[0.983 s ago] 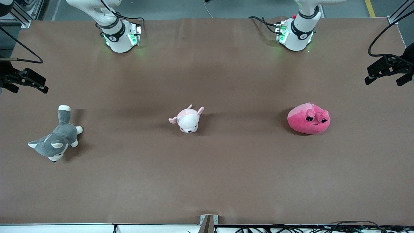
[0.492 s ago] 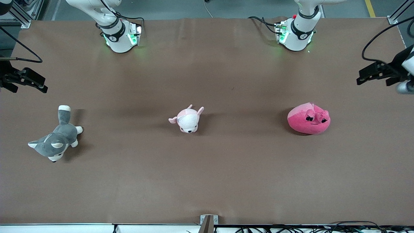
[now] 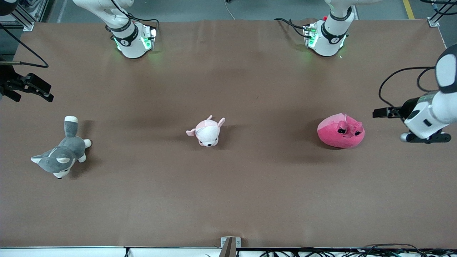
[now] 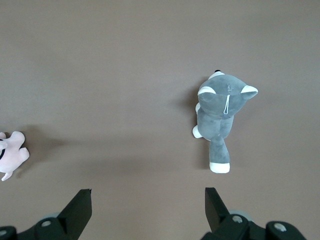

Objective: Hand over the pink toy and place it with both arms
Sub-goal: 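Lower the left gripper onto the pink plush and close on it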

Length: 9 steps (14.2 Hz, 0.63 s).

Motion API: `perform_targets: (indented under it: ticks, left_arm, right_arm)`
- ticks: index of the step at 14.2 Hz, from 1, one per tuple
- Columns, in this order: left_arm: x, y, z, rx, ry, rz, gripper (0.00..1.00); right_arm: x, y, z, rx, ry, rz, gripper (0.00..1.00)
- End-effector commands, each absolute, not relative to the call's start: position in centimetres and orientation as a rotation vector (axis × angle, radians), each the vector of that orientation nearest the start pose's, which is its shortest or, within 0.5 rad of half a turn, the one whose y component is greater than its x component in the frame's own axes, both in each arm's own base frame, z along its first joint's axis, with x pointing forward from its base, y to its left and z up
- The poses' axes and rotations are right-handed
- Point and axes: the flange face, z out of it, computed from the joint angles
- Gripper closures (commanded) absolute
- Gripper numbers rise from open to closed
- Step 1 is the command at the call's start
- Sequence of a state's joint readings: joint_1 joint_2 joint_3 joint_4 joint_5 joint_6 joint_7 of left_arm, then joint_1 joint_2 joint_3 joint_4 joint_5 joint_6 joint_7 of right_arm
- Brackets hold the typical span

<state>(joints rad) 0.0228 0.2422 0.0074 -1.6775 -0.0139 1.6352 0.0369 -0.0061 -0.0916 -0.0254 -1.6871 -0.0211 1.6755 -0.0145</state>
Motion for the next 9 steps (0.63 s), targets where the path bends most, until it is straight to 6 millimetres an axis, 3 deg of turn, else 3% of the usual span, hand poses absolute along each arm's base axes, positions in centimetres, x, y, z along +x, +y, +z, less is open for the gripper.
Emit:
perform_targets:
  ticks: [1, 3, 9]
  left_arm:
    - [58.6, 1.4, 40.8, -3.109, 0.001, 0.396, 0.0]
    - [58.5, 1.1, 38.6, -3.118, -0.004, 0.394, 0.0]
    - [59.5, 0.0, 34.9, -3.115, -0.025, 0.411, 0.01]
  right_arm:
    - [51.0, -2.0, 62.7, -3.169, 0.022, -0.152, 0.0]
    - [50.8, -1.8, 62.8, -3.169, 0.017, -0.152, 0.0]
    - [50.5, -1.8, 63.2, -3.168, 0.017, -0.169, 0.0]
